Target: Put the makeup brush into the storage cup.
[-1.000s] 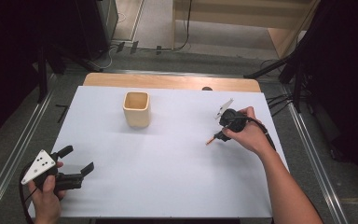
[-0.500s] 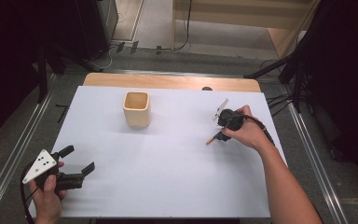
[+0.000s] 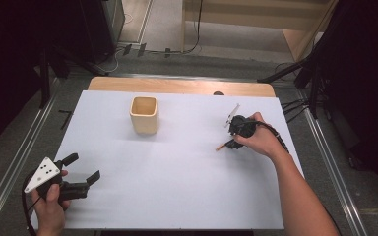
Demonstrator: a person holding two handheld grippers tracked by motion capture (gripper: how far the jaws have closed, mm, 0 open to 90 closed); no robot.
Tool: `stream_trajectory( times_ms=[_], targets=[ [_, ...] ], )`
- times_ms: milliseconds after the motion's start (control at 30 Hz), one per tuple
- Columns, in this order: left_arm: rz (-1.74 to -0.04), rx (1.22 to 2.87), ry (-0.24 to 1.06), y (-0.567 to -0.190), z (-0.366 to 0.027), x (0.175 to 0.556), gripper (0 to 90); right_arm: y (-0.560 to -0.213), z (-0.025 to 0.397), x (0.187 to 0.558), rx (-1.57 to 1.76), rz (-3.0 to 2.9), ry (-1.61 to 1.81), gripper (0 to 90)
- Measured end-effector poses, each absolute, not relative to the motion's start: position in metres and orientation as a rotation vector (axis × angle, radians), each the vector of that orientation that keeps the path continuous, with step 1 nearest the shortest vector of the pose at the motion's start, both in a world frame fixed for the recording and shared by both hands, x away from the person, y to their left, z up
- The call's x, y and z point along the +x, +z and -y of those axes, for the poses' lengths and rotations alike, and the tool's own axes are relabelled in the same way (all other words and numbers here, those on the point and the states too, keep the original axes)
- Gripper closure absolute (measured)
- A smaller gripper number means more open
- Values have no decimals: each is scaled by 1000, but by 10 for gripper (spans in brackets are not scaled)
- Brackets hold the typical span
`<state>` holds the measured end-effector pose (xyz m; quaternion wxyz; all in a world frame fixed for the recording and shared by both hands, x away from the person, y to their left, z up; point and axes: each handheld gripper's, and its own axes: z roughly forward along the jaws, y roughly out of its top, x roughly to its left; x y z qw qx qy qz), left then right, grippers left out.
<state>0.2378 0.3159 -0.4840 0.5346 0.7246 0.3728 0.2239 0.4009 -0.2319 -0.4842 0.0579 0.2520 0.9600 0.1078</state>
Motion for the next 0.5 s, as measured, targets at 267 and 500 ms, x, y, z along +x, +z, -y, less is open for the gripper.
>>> stream_trajectory(
  times_ms=[267, 500],
  targets=[
    [-891, 1724, 532, -484, -316, 238, 0, -481, 226, 405, 916, -2942, 250, 788],
    [-889, 1725, 533, -483, -316, 237, 0, -480, 222, 405, 1048, -2922, 216, 842]
  ],
)
